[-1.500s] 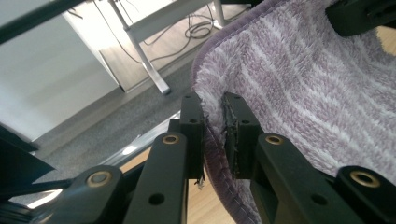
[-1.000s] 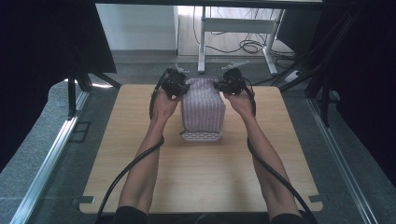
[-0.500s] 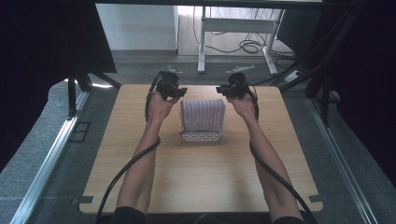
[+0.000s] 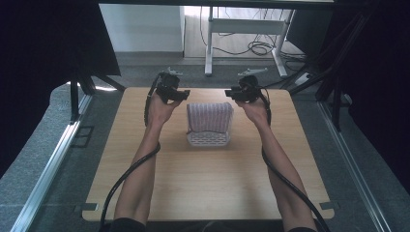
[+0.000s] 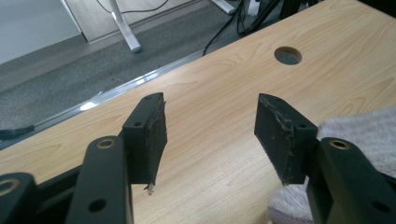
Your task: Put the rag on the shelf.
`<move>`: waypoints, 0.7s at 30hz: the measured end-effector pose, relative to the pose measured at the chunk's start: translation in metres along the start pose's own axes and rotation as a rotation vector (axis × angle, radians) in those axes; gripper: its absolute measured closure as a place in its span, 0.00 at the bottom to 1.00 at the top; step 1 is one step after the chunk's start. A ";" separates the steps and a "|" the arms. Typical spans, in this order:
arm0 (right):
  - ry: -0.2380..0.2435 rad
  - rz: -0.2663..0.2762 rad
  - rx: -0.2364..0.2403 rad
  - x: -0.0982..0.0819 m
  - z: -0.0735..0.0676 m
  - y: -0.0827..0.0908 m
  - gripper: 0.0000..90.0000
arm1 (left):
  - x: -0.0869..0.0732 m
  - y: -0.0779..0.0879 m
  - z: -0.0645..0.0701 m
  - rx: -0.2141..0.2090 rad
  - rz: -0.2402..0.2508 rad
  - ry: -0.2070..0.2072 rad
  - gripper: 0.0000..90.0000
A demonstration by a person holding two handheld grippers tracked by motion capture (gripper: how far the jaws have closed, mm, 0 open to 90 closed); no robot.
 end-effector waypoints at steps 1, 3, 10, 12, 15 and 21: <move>-0.001 0.000 0.002 0.000 0.000 0.001 0.66 | 0.000 0.002 0.000 -0.002 0.002 0.002 0.46; 0.002 0.002 0.001 -0.001 -0.001 0.003 0.65 | -0.001 0.004 0.000 -0.006 0.009 0.005 0.44; -0.014 0.013 0.007 -0.003 -0.001 0.009 0.54 | -0.006 0.012 0.001 -0.022 0.014 0.007 0.40; -0.011 0.013 0.006 -0.004 -0.001 0.011 0.52 | -0.008 0.015 0.001 -0.028 0.016 0.011 0.38; -0.014 0.019 0.011 -0.004 -0.002 0.016 0.51 | -0.010 0.019 0.001 -0.033 0.017 0.011 0.36; -0.013 0.020 0.017 -0.006 -0.004 0.024 0.48 | -0.014 0.026 0.000 -0.041 0.021 0.013 0.33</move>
Point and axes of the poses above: each handheld gripper's, and its own axes: y roughly backward along the jaws, x roughly out of its top, z roughly to its right, the point moved 8 cm from there along -y, roughly forward along the jaws, and after that the axes turned 2 degrees about -x, right-handed, at the moved point
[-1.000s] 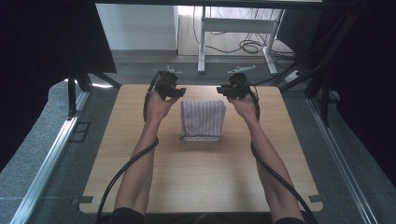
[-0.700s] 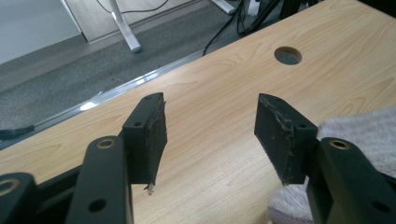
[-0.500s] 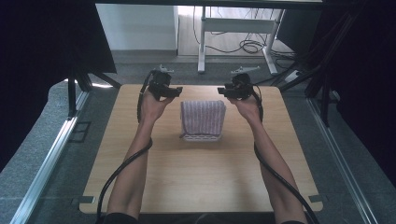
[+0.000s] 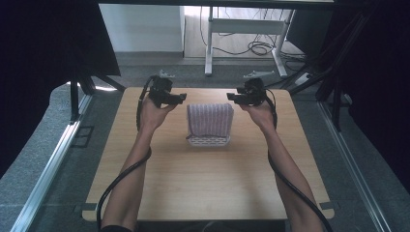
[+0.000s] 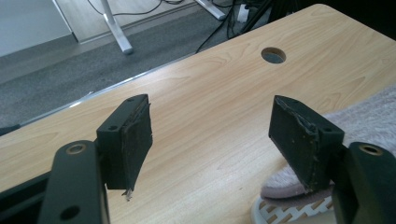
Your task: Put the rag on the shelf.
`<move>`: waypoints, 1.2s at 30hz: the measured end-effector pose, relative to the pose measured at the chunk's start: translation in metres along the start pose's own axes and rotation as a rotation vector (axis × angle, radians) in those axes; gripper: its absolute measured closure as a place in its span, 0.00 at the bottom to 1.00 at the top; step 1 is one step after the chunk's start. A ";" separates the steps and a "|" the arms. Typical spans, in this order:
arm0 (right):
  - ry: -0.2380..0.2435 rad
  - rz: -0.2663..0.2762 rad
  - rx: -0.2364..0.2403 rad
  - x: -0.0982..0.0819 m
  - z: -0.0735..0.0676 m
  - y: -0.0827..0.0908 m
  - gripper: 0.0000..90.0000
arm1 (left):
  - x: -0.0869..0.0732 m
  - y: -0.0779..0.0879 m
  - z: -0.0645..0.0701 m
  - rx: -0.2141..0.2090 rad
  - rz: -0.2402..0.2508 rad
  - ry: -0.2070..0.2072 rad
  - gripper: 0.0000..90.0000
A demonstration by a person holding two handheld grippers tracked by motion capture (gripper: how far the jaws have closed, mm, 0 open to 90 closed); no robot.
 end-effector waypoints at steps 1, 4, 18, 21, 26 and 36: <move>0.003 -0.003 -0.002 -0.001 0.000 0.001 0.48 | -0.001 0.001 0.000 0.000 -0.002 -0.005 0.32; -0.004 -0.004 -0.008 -0.003 0.002 0.005 0.47 | -0.002 0.005 0.000 0.001 -0.001 -0.006 0.31; -0.012 -0.002 -0.010 -0.014 0.003 0.022 0.40 | -0.011 0.023 0.006 -0.030 0.005 -0.011 0.21; -0.009 -0.007 -0.013 -0.018 0.002 0.025 0.37 | -0.014 0.026 0.008 -0.041 0.003 -0.012 0.20; 0.002 -0.022 -0.005 -0.026 -0.001 0.028 0.36 | -0.020 0.031 0.013 -0.071 0.008 -0.007 0.18; 0.020 -0.029 0.026 -0.041 -0.013 0.038 0.32 | -0.032 0.040 0.022 -0.104 0.027 -0.015 0.16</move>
Point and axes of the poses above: each handheld gripper's, and its own axes: y roughly backward along the jaws, x roughly out of its top, z roughly to its right, the point moved 8 cm from there along -y, roughly forward along the jaws, and after that the axes turned 2 degrees about -x, right-handed, at the moved point
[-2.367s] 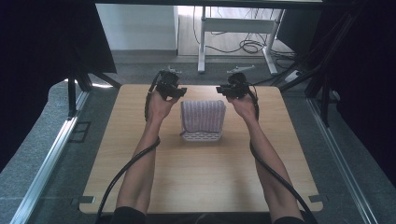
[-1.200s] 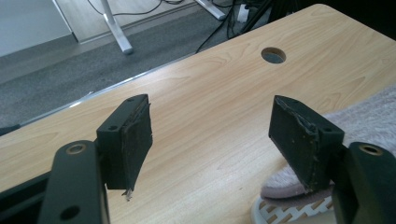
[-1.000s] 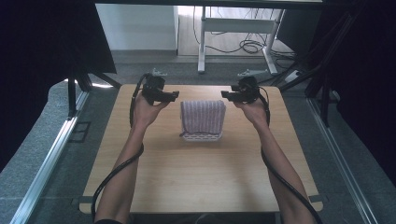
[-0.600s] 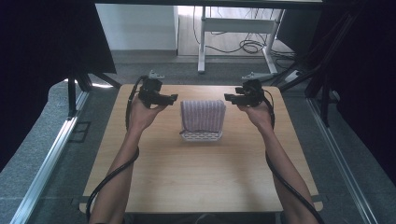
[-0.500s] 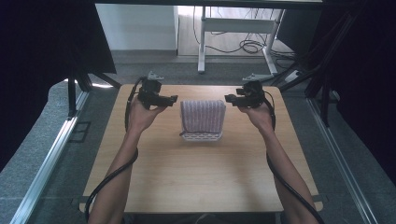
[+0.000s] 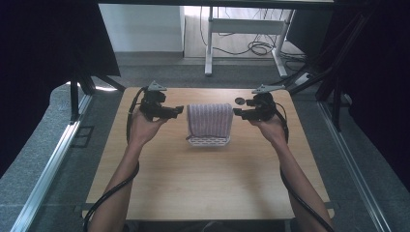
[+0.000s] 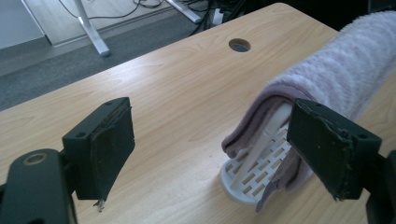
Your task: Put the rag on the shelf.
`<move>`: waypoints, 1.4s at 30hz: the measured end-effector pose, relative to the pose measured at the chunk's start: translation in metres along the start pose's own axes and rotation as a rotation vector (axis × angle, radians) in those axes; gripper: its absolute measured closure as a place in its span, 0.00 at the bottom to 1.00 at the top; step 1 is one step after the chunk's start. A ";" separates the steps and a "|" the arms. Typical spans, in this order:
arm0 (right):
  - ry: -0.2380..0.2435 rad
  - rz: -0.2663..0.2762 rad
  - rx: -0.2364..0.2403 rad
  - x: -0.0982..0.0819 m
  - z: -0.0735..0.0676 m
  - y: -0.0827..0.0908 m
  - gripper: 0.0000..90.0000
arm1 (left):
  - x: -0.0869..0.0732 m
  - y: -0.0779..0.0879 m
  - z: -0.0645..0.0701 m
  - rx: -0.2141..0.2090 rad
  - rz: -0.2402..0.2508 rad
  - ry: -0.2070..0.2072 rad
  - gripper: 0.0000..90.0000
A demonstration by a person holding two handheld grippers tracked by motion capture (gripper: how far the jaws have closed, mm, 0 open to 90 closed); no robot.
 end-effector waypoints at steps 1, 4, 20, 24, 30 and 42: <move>0.007 -0.003 0.000 -0.001 -0.002 0.001 0.31 | -0.001 0.001 0.001 -0.005 -0.002 -0.003 0.16; 0.021 -0.008 0.010 -0.005 -0.008 0.004 0.28 | -0.006 0.002 0.005 -0.011 -0.013 -0.011 0.15; 0.025 -0.025 0.073 -0.030 -0.034 0.014 0.17 | -0.035 0.009 0.025 -0.017 -0.011 -0.046 0.14; 0.033 -0.028 0.090 -0.038 -0.042 0.016 0.16 | -0.041 0.011 0.031 -0.021 -0.008 -0.053 0.12; 0.054 -0.037 0.097 -0.049 -0.053 0.019 0.15 | -0.051 0.016 0.040 -0.026 -0.004 -0.064 0.12; 0.070 -0.056 0.101 -0.076 -0.071 0.020 0.08 | -0.077 0.015 0.061 -0.033 -0.021 -0.099 0.12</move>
Point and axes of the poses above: each handheld gripper's, and its own axes: y roughly backward along the jaws, x roughly out of its top, z roughly to its right, the point moved 8 cm from there along -y, roughly forward along the jaws, and after that the axes turned 2 degrees about -x, right-handed, at the moved point
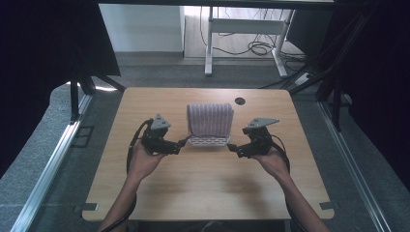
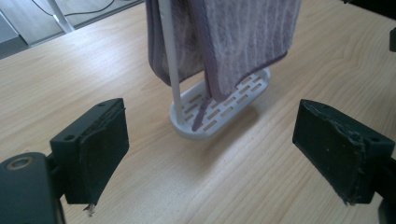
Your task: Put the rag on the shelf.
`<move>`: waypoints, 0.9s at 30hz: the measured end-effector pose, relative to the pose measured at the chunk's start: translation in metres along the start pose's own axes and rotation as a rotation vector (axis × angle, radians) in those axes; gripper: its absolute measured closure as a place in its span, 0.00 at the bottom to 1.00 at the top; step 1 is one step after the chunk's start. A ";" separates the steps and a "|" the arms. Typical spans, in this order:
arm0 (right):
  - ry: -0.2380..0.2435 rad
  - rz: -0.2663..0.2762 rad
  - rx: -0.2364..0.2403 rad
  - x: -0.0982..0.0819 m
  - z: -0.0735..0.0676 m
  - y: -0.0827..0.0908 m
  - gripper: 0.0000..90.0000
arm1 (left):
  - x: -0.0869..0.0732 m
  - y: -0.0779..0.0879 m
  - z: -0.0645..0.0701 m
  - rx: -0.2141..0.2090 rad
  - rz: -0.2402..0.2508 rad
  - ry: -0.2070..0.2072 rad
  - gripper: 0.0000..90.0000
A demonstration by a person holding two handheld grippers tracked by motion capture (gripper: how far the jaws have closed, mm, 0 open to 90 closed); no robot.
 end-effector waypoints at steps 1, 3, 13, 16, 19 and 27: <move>-0.002 -0.001 0.004 -0.002 -0.002 -0.001 0.08 | -0.002 -0.001 0.001 -0.002 0.001 -0.002 0.12; 0.005 -0.010 0.006 -0.007 -0.006 -0.002 0.07 | -0.005 -0.002 0.005 -0.007 0.002 0.001 0.12; 0.025 -0.044 0.029 -0.031 -0.026 -0.014 0.07 | -0.026 -0.009 0.023 -0.025 0.000 -0.016 0.12; 0.031 -0.048 0.031 -0.035 -0.029 -0.017 0.07 | -0.032 -0.011 0.029 -0.030 0.003 -0.019 0.12; 0.034 -0.061 0.039 -0.042 -0.034 -0.021 0.07 | -0.040 -0.013 0.035 -0.027 -0.003 -0.028 0.12; 0.032 -0.111 0.051 -0.067 -0.040 -0.035 0.07 | -0.067 -0.029 0.045 -0.032 -0.050 -0.027 0.12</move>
Point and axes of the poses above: each handheld gripper's, and its own axes: y roughly backward along the jaws, x roughly out of its top, z roughly to its right, the point moved 8 cm from there along -y, roughly forward along the jaws, and after that the axes turned 2 degrees about -x, right-handed, at the moved point
